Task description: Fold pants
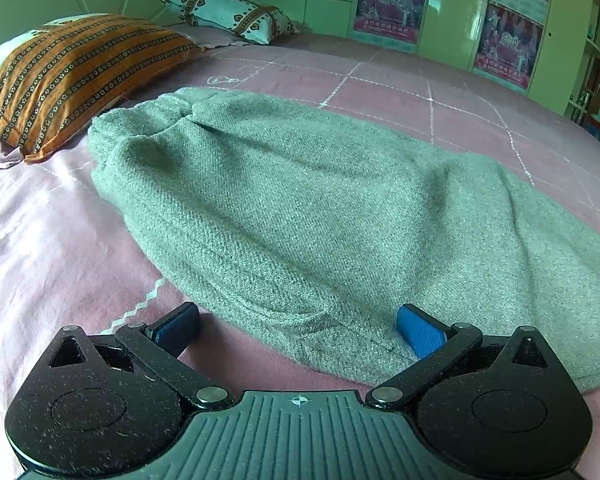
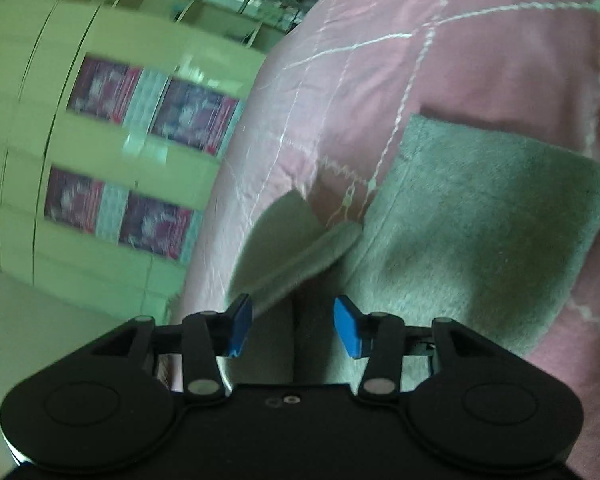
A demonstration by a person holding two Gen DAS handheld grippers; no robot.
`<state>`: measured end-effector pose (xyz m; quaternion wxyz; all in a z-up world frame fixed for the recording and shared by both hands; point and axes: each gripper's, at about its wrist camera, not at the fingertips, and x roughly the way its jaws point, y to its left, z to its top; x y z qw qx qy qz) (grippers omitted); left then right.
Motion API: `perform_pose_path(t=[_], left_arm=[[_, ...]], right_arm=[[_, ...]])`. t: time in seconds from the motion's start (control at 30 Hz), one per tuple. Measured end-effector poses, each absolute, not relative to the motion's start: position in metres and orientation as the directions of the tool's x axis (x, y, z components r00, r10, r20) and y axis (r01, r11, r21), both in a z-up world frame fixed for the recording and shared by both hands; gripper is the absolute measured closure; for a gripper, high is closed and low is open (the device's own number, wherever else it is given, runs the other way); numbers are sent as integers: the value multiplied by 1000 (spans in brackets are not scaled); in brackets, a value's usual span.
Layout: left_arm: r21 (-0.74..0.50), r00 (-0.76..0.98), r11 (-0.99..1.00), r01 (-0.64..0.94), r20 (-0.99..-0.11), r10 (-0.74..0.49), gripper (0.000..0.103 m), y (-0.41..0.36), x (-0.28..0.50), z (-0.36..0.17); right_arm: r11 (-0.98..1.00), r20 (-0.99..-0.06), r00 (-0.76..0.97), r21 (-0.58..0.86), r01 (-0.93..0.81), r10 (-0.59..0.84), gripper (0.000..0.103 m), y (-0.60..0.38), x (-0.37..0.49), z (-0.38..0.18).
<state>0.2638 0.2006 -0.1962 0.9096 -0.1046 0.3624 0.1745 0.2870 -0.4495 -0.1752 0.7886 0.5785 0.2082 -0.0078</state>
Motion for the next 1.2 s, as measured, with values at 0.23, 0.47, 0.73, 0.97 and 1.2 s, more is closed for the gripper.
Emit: perform_pose_path(t=[0.23,0.47,0.73,0.97,1.2], left_arm=[[-59,679,915,-399,-690,252,0,199,263,-198],[-67,678,916,-395,-694,242,0,201,264,-197],[-75,687,919,-387,-688,233,0,201,262,-199],[-80,688,920,-384,-689,227,0,201,262,-198],[-82,692,921,-380,-687,224,0,202,261,-199]], right_arm=[[282,-358,893,917,282,273,63,-453,326,-197],[772,-327,914,635,25,240,103,-413,349,-49],[821,-643,761,477,315,81,103,-460,275,-143],[787,-648,757,508,349,82,100,-464,272,-156],[802,-602,794,514,304,85,103,-459,266,-126]])
